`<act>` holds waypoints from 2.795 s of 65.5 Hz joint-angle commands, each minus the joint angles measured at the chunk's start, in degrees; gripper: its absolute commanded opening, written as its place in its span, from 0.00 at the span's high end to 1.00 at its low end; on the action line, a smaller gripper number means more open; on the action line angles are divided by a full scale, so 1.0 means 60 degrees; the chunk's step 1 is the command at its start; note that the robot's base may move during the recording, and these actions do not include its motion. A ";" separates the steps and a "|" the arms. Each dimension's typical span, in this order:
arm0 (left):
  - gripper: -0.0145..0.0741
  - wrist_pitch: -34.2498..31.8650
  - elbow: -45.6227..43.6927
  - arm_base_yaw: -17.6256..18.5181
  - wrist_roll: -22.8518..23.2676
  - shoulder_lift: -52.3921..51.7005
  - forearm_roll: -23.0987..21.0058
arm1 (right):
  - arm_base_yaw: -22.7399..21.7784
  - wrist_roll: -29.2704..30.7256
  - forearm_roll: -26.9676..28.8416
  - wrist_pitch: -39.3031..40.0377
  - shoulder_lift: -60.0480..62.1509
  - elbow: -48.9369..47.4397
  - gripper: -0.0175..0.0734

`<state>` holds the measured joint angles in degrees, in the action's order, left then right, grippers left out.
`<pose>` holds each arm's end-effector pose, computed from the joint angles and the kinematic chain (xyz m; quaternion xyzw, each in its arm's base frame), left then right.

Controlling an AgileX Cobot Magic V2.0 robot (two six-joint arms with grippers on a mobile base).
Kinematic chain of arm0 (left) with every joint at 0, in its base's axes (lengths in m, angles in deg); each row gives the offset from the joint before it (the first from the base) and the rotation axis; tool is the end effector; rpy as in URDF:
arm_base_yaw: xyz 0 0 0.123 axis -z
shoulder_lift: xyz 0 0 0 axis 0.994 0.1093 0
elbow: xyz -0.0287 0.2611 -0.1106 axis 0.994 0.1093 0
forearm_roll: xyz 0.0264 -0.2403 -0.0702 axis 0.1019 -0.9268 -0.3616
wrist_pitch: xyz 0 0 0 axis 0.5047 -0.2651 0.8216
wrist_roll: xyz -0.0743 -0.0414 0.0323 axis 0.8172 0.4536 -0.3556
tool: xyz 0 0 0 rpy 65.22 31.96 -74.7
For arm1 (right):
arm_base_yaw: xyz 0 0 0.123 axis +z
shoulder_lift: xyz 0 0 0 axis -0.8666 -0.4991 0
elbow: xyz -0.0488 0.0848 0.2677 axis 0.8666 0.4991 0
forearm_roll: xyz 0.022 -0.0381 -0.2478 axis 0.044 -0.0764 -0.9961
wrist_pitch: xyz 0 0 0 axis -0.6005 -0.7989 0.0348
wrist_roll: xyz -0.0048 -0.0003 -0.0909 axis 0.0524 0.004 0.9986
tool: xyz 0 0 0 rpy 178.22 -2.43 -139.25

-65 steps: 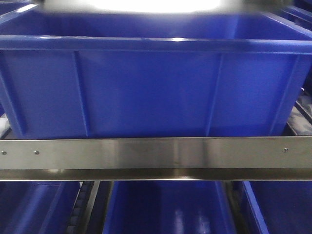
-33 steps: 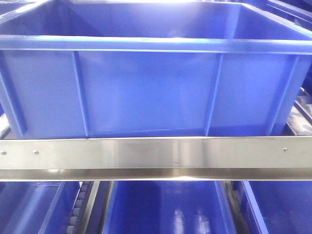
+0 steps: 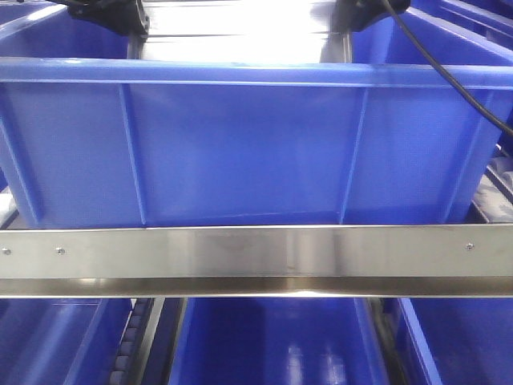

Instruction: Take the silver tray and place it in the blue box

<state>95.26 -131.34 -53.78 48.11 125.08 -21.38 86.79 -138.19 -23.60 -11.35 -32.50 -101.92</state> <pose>0.3441 -0.1779 0.3157 0.0617 0.8536 -0.1185 0.5035 0.3548 0.1555 0.3134 -0.0271 0.8542 0.0901 0.5113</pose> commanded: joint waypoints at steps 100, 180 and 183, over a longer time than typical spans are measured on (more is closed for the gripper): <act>0.93 -0.3921 0.6924 -0.0189 0.0031 -0.8036 0.1291 | -0.0578 0.0099 -0.2351 0.4544 0.7500 0.6849 0.75; 0.93 -0.4744 0.9524 -0.0189 0.0031 -1.2758 0.1291 | -0.0610 0.1852 -0.0914 0.3491 1.3607 0.9735 0.75; 0.93 -0.4744 0.9524 -0.0189 0.0031 -1.2758 0.1291 | -0.0729 0.3388 0.0270 0.3164 1.3607 0.9753 0.75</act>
<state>70.29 -72.42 -54.83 48.11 48.13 -13.42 83.42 -130.16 -31.03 8.32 49.59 -41.94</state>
